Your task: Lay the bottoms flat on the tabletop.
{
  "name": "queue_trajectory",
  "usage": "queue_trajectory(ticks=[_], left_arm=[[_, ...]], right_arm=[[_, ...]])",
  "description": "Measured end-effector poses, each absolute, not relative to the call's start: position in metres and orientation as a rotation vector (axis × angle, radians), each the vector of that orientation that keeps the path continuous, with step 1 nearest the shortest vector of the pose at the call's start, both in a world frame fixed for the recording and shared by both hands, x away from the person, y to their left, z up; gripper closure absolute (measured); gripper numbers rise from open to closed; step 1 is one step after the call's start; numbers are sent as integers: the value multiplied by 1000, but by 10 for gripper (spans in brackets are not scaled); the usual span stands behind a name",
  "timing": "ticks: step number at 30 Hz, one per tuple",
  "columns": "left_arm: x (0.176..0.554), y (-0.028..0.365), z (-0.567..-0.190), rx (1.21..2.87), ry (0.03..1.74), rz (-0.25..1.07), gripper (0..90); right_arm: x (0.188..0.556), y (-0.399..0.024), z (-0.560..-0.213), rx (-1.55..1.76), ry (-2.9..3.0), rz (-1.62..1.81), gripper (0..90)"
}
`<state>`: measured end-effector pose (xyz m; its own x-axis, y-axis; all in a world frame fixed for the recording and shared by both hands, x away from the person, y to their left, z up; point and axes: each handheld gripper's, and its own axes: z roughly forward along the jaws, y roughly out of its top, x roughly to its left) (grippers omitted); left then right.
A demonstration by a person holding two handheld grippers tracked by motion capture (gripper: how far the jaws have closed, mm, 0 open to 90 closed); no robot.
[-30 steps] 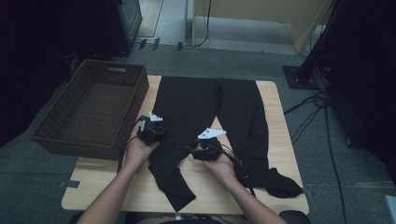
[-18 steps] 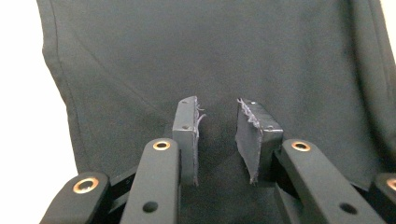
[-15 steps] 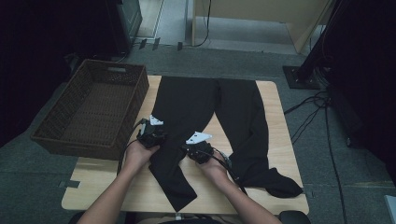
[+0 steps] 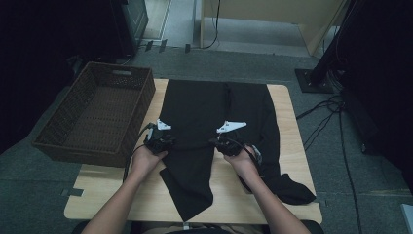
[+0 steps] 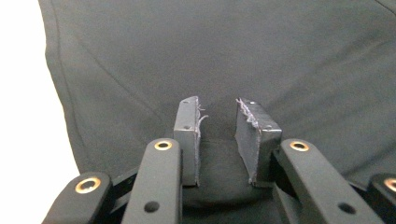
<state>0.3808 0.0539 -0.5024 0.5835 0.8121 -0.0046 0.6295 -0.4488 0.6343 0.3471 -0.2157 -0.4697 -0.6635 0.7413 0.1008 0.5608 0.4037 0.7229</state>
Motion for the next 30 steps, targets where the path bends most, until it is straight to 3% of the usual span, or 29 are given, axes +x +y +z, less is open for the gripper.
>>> queue_trajectory(ticks=[2, 4, 7, 10, 16, 23, 30], left_arm=[[381, 51, -502, 2223, 1143, 405, 715], [381, 51, -503, 2220, 1143, 404, 716], [381, 53, -503, 2221, 1135, 399, 717], [381, 52, -503, 2214, 1143, 397, 717], [382, 55, -503, 2205, 1151, 371, 718], [383, 57, -503, 2191, 1150, 355, 729], [384, 58, -503, 2187, 1151, 346, 731]], right_arm=[[349, -214, -475, 1161, 2399, 1065, 894], [346, -209, -481, 1168, 2356, 1059, 755], [336, -204, -477, 1156, 2349, 1224, 734], [323, -190, -475, 1129, 2379, 1337, 758], [292, -136, -486, 987, 2525, 1425, 900], [286, -85, -511, 891, 2654, 1309, 900], [272, -74, -519, 842, 2727, 1330, 900]])
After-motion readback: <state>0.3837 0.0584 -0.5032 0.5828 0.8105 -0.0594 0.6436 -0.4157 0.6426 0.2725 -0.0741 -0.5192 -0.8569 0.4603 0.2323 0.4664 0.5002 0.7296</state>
